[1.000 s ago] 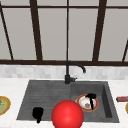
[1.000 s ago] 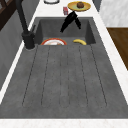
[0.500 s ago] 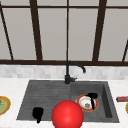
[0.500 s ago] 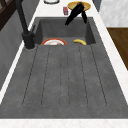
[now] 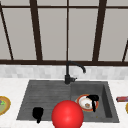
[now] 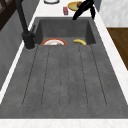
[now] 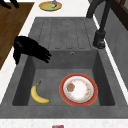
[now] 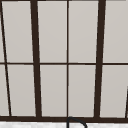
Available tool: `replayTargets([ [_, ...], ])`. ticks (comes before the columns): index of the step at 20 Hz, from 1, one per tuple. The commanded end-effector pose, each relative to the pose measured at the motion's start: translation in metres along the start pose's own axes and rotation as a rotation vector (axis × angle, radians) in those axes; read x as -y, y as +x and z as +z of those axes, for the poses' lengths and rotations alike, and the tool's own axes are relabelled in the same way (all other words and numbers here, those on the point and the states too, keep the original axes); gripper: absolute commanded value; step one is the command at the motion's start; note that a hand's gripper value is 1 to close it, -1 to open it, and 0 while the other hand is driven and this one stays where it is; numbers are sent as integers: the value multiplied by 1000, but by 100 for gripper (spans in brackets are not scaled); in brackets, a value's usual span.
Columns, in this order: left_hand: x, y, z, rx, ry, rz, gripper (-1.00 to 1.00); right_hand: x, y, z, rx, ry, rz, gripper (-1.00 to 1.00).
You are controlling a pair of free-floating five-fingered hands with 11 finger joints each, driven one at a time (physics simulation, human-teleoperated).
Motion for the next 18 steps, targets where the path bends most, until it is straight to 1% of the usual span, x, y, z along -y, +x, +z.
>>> replayTargets([
  [1,0,0,0,0,0,0,0,-2,5,25,-22,-39,-56,-100],
  [8,0,0,0,0,0,0,0,-8,14,71,-24,-57,-50,-100],
  [10,0,0,0,0,0,0,0,-13,17,84,-25,-61,-42,-100],
  [13,0,0,0,0,0,0,0,-23,19,98,-43,-89,-26,-100],
  [15,0,0,0,0,0,0,0,-28,22,108,-41,-109,-30,-100],
  [18,0,0,0,0,0,0,0,-40,29,125,-35,-119,-35,-100],
])
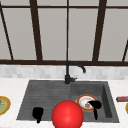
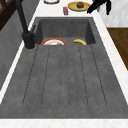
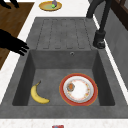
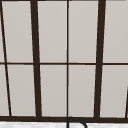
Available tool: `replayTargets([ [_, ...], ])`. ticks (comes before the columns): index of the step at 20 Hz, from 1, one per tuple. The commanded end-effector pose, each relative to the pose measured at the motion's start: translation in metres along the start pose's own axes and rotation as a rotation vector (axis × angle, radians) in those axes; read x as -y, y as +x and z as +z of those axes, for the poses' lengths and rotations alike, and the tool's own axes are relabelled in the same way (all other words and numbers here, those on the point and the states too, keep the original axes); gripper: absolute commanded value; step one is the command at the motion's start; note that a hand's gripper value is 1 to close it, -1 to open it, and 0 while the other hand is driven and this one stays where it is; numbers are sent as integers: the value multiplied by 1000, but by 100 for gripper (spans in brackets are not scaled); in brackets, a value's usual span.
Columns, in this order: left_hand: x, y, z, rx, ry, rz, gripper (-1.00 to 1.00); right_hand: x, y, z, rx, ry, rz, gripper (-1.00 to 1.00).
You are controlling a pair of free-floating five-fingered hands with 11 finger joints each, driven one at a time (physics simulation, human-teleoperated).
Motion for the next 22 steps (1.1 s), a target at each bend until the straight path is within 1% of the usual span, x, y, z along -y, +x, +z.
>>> replayTargets([
  [1,0,0,0,0,0,0,0,-12,7,22,-23,-37,-37,-100],
  [4,0,0,0,0,0,0,0,-21,13,38,-35,-55,-41,-100],
  [7,0,0,0,0,0,0,0,-27,22,53,-61,-59,-54,-100],
  [10,0,0,0,0,0,0,0,-36,24,67,-85,-47,-64,-100],
  [11,0,0,0,0,0,0,0,-36,25,67,-88,-41,-60,-100],
  [13,0,0,0,0,0,0,0,-35,25,65,-86,-33,-35,-100],
  [14,0,0,0,0,0,0,0,-35,25,63,-89,-41,-35,-100],
  [15,0,0,0,0,0,0,0,-34,29,59,-65,-23,-15,-100],
  [16,0,0,0,0,0,0,0,-34,25,59,-47,-17,-5,-100],
  [18,0,0,0,0,0,0,0,-36,24,62,-39,-13,-4,-100],
  [22,0,0,0,0,0,0,0,-37,26,61,-45,-9,-9,-100],
])
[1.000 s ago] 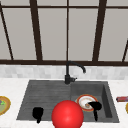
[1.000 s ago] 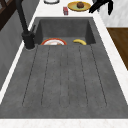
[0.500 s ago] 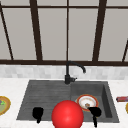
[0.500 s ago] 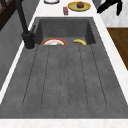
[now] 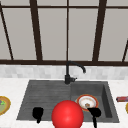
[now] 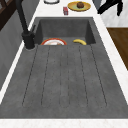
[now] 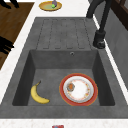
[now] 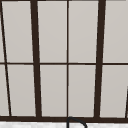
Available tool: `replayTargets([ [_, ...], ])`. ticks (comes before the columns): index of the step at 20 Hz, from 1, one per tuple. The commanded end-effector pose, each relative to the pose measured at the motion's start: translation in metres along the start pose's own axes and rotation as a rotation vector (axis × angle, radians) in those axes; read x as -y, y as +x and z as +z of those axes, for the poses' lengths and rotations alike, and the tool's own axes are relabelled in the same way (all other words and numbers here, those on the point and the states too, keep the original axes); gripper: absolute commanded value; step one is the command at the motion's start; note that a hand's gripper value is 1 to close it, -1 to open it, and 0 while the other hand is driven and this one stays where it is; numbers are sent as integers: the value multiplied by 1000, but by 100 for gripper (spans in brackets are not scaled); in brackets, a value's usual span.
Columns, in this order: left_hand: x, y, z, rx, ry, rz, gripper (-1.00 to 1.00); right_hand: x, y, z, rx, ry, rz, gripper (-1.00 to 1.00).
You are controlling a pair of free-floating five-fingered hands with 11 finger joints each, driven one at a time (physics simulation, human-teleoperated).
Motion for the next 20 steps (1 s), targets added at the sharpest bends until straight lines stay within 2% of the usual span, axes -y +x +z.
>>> replayTargets([
  [1,0,0,0,0,0,0,0,0,0,0,0,1,0,-100],
  [8,0,0,0,0,0,0,0,0,0,-1,1,0,0,-100],
  [9,0,0,0,0,0,0,-100,0,0,0,0,0,0,0],
  [10,-2,-3,-4,-8,11,5,-100,1,0,0,2,-5,12,0],
  [12,-11,-19,-19,-15,-26,29,-100,1,0,0,1,-10,9,0],
  [14,-15,-23,-27,-16,-36,38,-100,1,0,0,0,-14,6,0],
  [20,-25,-40,-50,32,-46,30,-100,1,0,0,-1,-20,1,0],
])
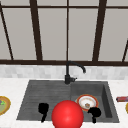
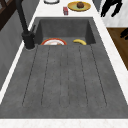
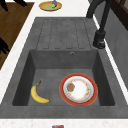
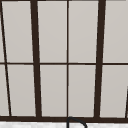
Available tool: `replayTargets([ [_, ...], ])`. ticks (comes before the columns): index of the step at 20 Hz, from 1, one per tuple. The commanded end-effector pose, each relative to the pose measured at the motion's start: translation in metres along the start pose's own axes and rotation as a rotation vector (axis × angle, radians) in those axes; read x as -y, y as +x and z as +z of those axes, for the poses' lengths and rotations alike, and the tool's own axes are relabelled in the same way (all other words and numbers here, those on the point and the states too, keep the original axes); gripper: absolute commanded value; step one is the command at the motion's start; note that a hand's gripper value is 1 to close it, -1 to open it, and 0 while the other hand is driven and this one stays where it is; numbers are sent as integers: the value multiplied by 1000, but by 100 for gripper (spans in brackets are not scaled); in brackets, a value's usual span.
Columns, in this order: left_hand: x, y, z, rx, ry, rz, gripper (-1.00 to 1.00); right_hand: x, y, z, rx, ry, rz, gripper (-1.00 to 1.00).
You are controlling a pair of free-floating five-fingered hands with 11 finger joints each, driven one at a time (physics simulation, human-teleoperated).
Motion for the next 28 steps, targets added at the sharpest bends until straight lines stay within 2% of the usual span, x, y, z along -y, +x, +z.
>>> replayTargets([
  [1,-6,-10,-17,35,-34,-7,-100,0,0,0,0,0,0,0],
  [4,-10,-18,-30,39,-35,-4,-100,0,0,0,-1,-1,-1,0],
  [6,-13,-22,-37,51,-37,-15,-100,0,0,0,-1,-2,-2,0],
  [10,-10,-23,-40,112,-59,-22,-100,0,0,0,-1,-3,-3,0],
  [12,-8,-24,-42,126,-62,-26,-100,0,0,0,-1,-3,-4,0],
  [20,0,-32,-51,138,-61,-34,-100,0,0,0,-2,-3,-4,0],
  [24,4,-33,-50,160,-59,-29,-100,0,0,0,-2,-4,-5,0],
  [28,14,-42,-54,157,-75,-48,-100,0,0,0,-2,-4,-5,0],
])
